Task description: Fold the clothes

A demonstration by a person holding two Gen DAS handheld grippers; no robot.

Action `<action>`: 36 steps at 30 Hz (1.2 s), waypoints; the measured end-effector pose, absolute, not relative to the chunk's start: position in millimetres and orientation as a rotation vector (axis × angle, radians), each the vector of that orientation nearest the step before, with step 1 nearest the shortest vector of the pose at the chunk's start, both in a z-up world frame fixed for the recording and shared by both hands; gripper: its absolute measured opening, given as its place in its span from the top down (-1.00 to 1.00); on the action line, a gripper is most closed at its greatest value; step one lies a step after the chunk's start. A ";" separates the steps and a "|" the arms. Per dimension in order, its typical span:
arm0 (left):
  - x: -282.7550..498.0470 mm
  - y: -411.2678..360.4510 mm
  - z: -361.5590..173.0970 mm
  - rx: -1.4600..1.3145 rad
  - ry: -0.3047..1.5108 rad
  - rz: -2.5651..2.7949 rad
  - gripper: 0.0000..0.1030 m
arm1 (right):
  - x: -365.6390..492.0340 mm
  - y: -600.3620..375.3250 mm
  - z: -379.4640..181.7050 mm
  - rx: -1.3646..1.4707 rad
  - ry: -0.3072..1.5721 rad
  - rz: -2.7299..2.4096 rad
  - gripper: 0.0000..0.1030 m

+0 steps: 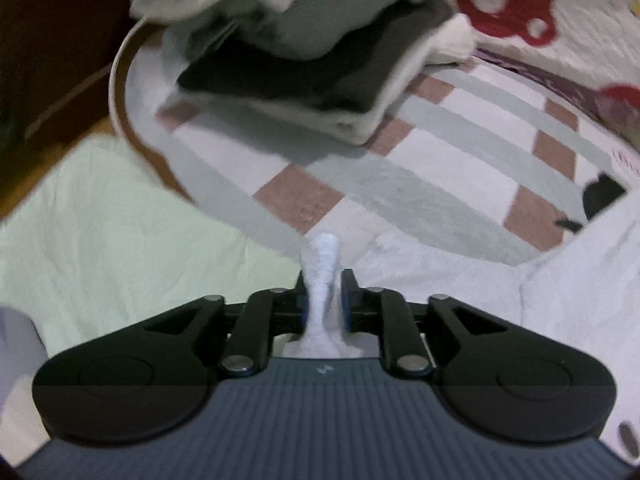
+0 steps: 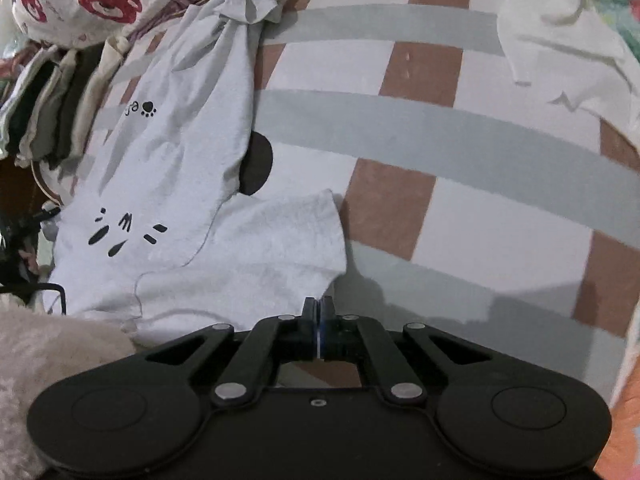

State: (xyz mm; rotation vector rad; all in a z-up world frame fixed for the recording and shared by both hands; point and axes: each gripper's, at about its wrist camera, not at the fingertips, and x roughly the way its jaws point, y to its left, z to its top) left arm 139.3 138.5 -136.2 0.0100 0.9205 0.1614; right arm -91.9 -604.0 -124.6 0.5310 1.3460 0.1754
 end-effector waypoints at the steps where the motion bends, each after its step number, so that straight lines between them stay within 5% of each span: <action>1: 139.1 135.5 -135.3 0.029 0.917 0.159 0.50 | -96.0 -602.8 -124.4 0.549 1.339 0.172 0.98; 21: 123.4 124.8 -99.1 -0.050 0.789 0.036 0.34 | -132.5 -601.8 -120.1 0.462 1.426 0.123 0.99; 25: 116.8 116.1 -82.3 -0.056 0.736 -0.018 0.29 | -129.6 -618.9 -109.6 0.456 1.336 -0.009 0.85; 32: 105.5 94.1 -44.6 -0.063 0.635 -0.130 -0.16 | -47.3 -580.0 -17.2 0.353 1.050 0.035 0.82; 36: 122.9 62.5 -26.8 -0.092 0.670 -0.275 -0.16 | 16.2 -527.9 30.9 0.278 0.918 0.135 0.77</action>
